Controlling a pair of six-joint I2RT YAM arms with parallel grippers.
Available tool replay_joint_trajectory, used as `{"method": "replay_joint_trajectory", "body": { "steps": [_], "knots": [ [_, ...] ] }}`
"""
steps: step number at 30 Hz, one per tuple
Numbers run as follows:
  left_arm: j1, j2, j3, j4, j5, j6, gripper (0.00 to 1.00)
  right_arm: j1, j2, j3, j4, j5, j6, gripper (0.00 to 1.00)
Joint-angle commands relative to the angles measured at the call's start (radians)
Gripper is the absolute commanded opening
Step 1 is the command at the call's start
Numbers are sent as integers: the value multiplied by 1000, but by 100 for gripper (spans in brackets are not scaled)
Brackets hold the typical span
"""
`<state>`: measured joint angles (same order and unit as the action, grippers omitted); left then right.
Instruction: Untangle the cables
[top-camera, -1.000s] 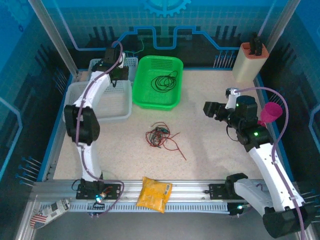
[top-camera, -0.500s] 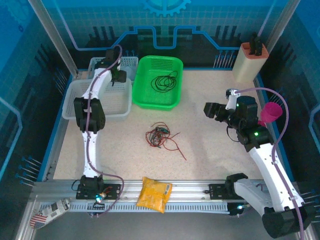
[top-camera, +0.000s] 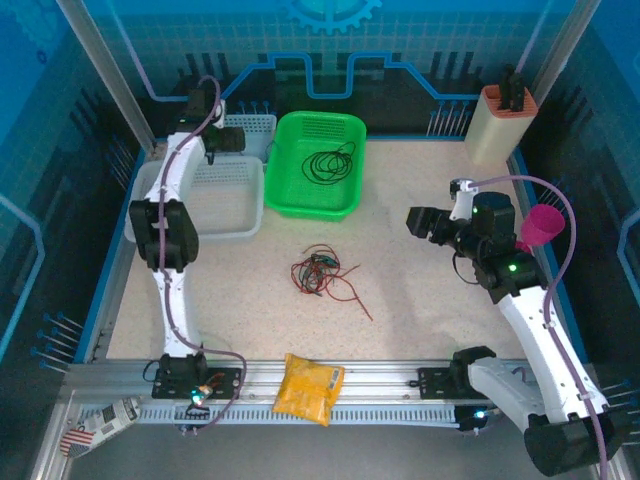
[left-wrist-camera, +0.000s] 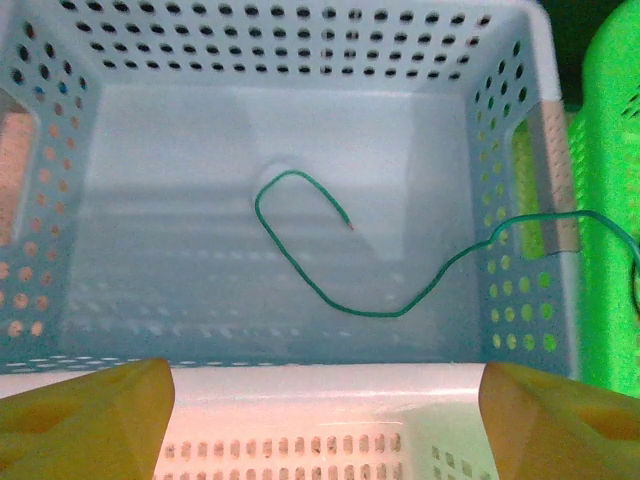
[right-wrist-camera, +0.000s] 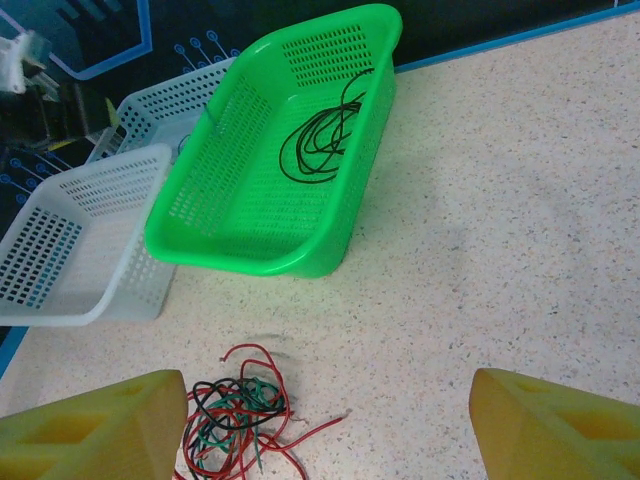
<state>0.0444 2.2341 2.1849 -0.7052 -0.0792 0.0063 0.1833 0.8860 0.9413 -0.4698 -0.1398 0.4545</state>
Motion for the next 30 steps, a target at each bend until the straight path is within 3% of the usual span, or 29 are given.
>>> {"method": "replay_joint_trajectory", "body": {
  "steps": [1, 5, 10, 16, 20, 26, 30],
  "knots": [
    [11, -155, -134, 73, 101, -26, 81, -13, -17, 20, -20, -18, -13, 75],
    [11, -413, -450, 266, 262, -79, 82, -11, -11, 28, -30, -60, -41, 75],
    [8, -725, -753, 352, 479, -174, 83, 18, 9, 40, -48, -174, -86, 69],
    [-10, -1018, -992, 254, 695, -215, 86, 113, 47, 18, -55, -257, -116, 67],
    [-33, -1115, -1097, 125, 827, -176, 86, 186, 108, 15, -94, -284, -140, 66],
    [-94, -1194, -1270, 115, 847, -229, 84, 256, 217, -6, -96, -335, -155, 59],
    [-138, -1176, -1350, 151, 790, -294, 80, 298, 298, 16, -122, -323, -168, 56]
  ]
}}
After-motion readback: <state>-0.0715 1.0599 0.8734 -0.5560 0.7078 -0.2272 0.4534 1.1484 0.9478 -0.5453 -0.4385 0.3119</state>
